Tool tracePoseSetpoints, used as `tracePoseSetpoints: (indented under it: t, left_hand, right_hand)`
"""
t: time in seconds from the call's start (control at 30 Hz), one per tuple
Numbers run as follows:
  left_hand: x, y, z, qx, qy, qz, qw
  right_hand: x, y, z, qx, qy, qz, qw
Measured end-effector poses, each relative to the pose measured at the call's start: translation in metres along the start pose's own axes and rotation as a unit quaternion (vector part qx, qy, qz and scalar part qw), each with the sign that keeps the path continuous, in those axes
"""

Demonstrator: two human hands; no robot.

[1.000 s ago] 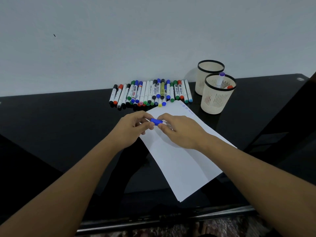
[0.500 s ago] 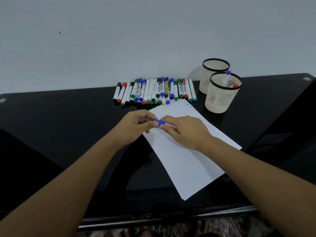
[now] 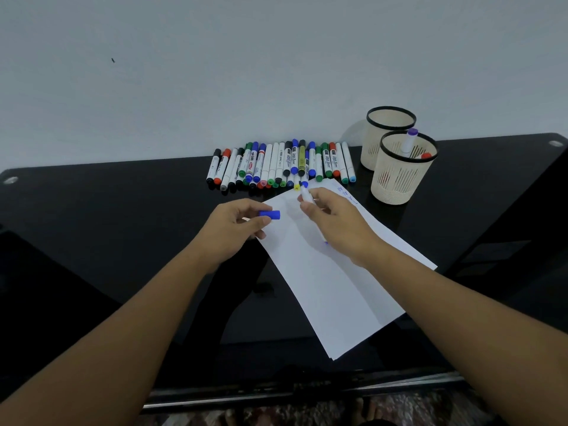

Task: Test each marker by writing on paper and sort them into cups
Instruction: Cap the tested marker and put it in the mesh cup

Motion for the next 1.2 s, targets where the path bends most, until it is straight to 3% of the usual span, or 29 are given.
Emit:
tracePoseSetpoints:
  t: [0.13, 0.27, 0.4, 0.57, 0.7, 0.8, 1.2]
  left_hand:
    - [0.003, 0.009, 0.018, 0.129, -0.028, -0.031, 0.991]
    - [-0.006, 0.025, 0.038, 0.207, -0.058, -0.057, 0.975]
    - [-0.014, 0.040, 0.039, 0.311, -0.039, -0.116, 0.942]
    - [-0.009, 0.044, 0.035, 0.347, -0.049, -0.150, 0.924]
    - [-0.009, 0.048, 0.032, 0.361, -0.045, -0.152, 0.919]
    - [-0.008, 0.049, 0.030, 0.388, -0.038, -0.149, 0.909]
    - [-0.004, 0.054, 0.030, 0.397, -0.038, -0.143, 0.906]
  right_hand:
    - [0.001, 0.004, -0.002, -0.065, -0.008, 0.020, 0.998]
    - [0.001, 0.004, -0.007, 0.006, 0.027, 0.001, 1.000]
    - [0.002, 0.004, -0.022, 0.110, 0.073, -0.041, 0.990]
    - [0.008, 0.016, -0.031, 0.045, 0.037, 0.008, 0.998]
    - [0.008, 0.024, -0.034, 0.171, -0.020, 0.002, 0.985]
    - [0.006, 0.013, -0.042, 0.170, -0.052, -0.014, 0.984]
    - [0.003, 0.010, -0.047, 0.035, 0.001, 0.060, 0.998]
Point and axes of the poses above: each hand's wrist, its own x-axis towards the middle knuckle, its own z-axis out of the back of the hand, y = z × x, the point moved 8 cm from there along x, towards the middle knuckle, and after that the axes turned 8 degrees about -z, right-handed, at the moved point
